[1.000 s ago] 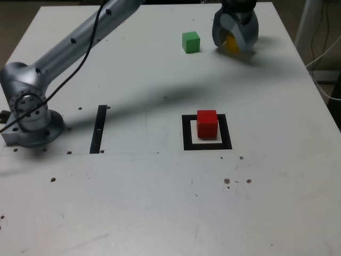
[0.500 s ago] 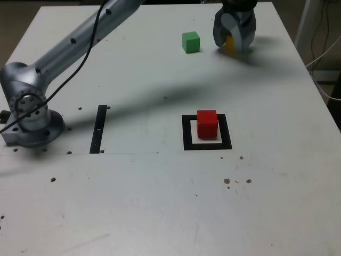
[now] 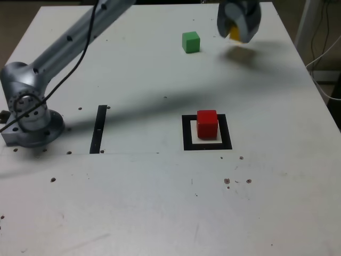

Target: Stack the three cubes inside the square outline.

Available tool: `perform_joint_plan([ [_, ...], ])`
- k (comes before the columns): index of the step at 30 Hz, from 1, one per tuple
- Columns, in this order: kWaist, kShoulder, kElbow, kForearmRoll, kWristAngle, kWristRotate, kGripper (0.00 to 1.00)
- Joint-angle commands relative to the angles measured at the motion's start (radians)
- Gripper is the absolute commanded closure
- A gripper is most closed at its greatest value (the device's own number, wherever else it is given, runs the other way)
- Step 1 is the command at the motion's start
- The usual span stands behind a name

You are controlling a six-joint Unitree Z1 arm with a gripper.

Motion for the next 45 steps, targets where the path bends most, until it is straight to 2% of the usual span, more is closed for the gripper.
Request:
perform_joint_plan([
  [1, -0.018, -0.052, 0.028, 0.014, 0.011, -0.022, 0.76],
  [9, -0.067, -0.210, 0.257, 0.023, 0.011, -0.154, 0.76],
  [18, -0.195, -0.403, 0.587, 0.015, 0.004, -0.441, 0.76],
  [21, -0.254, -0.456, 0.679, 0.003, -0.016, -0.549, 0.76],
  [25, -0.298, -0.518, 0.787, -0.030, -0.063, -0.658, 0.76],
  [33, -0.347, -0.639, 0.982, -0.149, -0.143, -0.850, 0.76],
  [45, -0.540, -0.675, 1.069, -0.227, -0.154, -1.059, 0.76],
])
